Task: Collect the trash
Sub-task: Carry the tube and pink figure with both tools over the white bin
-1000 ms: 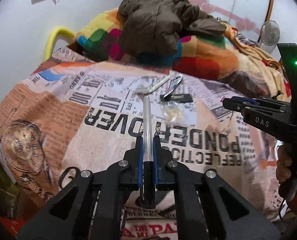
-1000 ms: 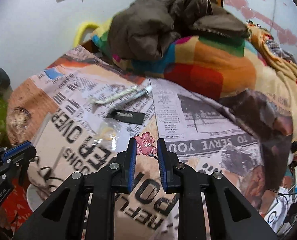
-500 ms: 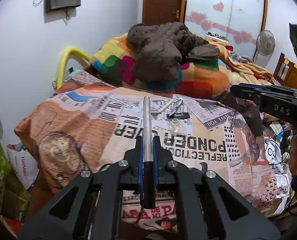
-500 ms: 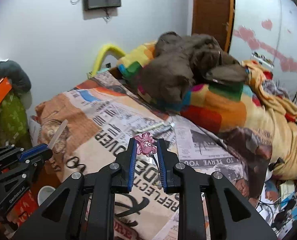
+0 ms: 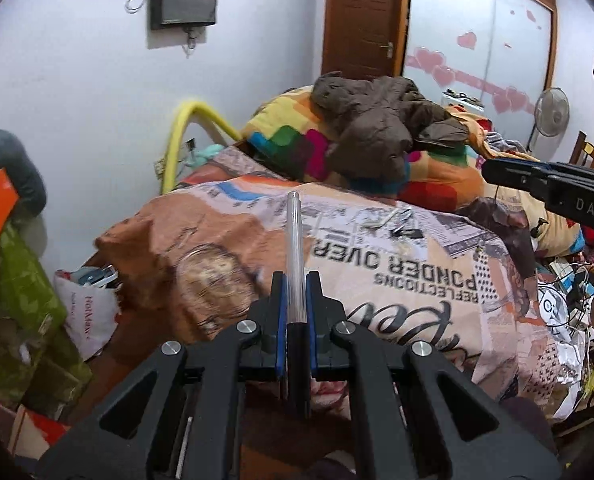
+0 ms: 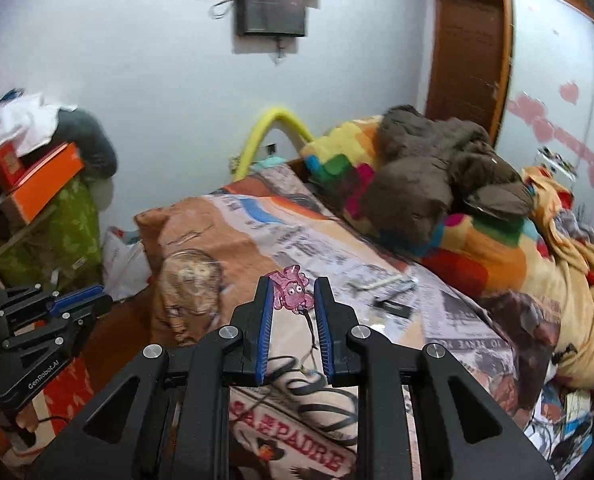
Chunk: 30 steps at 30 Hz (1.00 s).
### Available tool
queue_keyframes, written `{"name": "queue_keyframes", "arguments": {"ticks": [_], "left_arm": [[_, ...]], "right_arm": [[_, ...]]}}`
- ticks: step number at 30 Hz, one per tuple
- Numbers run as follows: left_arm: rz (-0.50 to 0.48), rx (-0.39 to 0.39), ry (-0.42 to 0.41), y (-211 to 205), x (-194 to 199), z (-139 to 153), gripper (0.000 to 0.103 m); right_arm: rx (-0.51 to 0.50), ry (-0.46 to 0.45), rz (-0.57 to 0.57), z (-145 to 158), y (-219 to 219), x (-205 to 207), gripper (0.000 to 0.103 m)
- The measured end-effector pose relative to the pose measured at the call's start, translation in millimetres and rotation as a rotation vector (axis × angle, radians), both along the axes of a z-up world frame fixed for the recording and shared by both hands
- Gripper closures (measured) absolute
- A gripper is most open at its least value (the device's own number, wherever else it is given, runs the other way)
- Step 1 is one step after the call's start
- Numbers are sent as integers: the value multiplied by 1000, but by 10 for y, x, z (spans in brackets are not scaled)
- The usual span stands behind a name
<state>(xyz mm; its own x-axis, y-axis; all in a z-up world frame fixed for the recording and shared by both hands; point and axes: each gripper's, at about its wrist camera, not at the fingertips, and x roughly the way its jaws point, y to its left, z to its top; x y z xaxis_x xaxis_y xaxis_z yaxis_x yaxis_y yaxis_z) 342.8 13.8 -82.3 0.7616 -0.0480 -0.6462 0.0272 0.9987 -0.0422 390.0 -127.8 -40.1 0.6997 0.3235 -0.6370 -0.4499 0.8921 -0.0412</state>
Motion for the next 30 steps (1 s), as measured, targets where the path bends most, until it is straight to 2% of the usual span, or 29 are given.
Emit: {"name": "queue_keyframes", "arguments": {"ticks": [4, 9, 17, 23, 30], "left_arm": [[37, 11, -9, 295, -235, 34, 96], [94, -15, -20, 704, -515, 25, 96], [214, -41, -1, 1371, -884, -177, 96], [317, -56, 27, 1831, -1130, -515, 96], [405, -110, 113, 2263, -1316, -1063, 96]], "right_arm": [[-24, -3, 65, -1, 353, -136, 84], [-24, 16, 144, -62, 772, -285, 84], [-40, 60, 281, -297, 1494, -545, 84], [-56, 115, 354, -569, 1931, -673, 84], [-115, 210, 421, -1030, 2392, -784, 84]]}}
